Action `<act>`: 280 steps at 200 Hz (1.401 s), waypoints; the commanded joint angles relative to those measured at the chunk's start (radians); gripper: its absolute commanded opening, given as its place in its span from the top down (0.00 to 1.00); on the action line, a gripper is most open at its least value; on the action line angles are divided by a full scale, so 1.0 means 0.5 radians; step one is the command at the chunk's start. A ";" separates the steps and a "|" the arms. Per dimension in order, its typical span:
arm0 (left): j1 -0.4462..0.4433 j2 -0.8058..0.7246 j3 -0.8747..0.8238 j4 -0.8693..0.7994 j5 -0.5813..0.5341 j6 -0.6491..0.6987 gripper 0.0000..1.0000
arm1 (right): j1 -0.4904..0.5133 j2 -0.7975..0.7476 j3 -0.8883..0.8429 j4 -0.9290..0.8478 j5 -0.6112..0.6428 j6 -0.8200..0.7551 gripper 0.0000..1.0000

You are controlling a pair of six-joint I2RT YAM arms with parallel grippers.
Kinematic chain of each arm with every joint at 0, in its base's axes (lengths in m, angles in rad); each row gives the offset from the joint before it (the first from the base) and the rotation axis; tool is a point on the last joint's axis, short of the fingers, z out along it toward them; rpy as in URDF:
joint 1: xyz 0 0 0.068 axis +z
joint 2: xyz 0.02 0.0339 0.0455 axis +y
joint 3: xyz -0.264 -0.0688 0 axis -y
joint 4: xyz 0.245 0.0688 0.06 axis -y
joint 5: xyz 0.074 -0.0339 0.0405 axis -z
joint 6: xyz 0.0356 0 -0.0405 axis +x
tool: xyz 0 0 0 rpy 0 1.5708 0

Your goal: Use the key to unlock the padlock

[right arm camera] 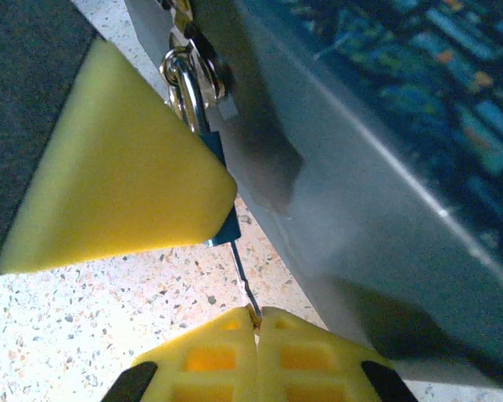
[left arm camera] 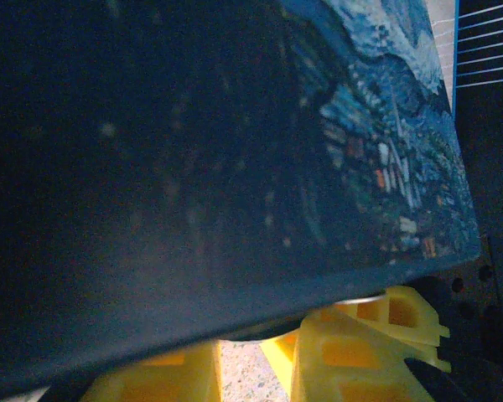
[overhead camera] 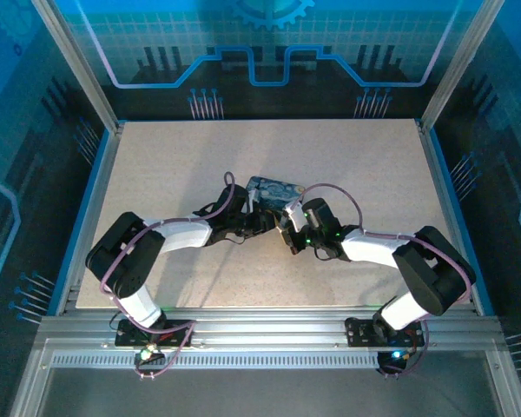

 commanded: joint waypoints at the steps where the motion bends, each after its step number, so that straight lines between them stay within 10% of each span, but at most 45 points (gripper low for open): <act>1: -0.010 -0.077 -0.001 0.011 0.034 0.017 0.81 | -0.027 -0.049 0.001 0.068 0.017 0.019 1.00; 280: -0.012 -0.040 0.012 0.029 0.087 -0.040 0.82 | -0.024 -0.093 0.052 0.475 -0.107 0.089 1.00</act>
